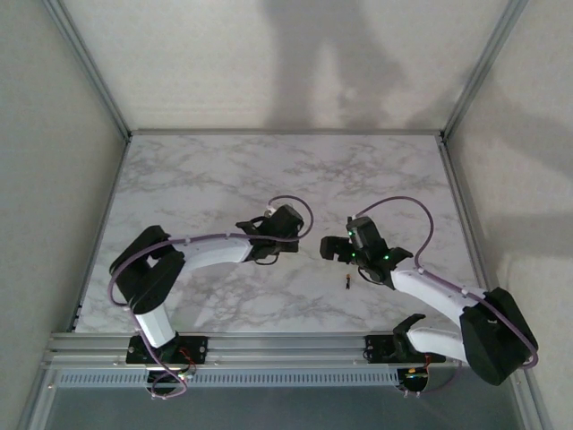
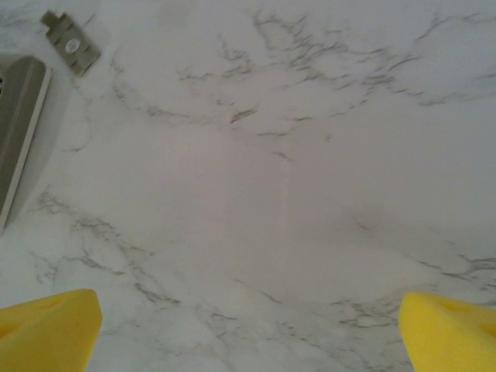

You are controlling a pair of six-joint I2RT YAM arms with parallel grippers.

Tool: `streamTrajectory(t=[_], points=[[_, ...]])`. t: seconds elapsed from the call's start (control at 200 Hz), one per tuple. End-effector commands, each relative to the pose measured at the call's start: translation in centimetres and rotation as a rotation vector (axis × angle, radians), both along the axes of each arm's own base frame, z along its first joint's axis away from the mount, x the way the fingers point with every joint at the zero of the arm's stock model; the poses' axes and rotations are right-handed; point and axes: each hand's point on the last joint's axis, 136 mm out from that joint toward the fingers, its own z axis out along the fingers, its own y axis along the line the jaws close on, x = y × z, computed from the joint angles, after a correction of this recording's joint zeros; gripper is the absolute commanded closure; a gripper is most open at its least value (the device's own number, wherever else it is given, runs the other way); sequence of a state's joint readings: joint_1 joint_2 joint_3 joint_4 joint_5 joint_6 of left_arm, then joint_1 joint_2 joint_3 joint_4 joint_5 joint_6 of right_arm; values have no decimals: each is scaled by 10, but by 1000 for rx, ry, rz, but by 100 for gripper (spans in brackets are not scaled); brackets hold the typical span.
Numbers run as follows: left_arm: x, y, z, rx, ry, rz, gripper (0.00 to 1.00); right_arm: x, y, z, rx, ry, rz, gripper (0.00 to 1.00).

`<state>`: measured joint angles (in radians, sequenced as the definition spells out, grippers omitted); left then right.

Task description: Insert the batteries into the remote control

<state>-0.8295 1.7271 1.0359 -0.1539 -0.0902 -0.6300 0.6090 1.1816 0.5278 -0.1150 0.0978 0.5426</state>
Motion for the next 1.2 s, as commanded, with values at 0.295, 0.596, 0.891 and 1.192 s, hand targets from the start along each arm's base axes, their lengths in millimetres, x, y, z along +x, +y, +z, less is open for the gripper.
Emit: streamTrajectory(t=[0.295, 0.596, 0.891, 1.192], points=[[56, 59, 42, -74, -153, 44, 91, 24, 68, 8, 78, 10, 117, 2], [53, 42, 29, -114, -108, -1, 89, 38, 82, 8, 60, 26, 114, 9], [37, -7, -9, -70, -21, -35, 89, 40, 36, 7, -33, 30, -42, 10], [30, -22, -48, -8, 48, 1, 89, 33, 12, 10, -34, 38, -100, 10]])
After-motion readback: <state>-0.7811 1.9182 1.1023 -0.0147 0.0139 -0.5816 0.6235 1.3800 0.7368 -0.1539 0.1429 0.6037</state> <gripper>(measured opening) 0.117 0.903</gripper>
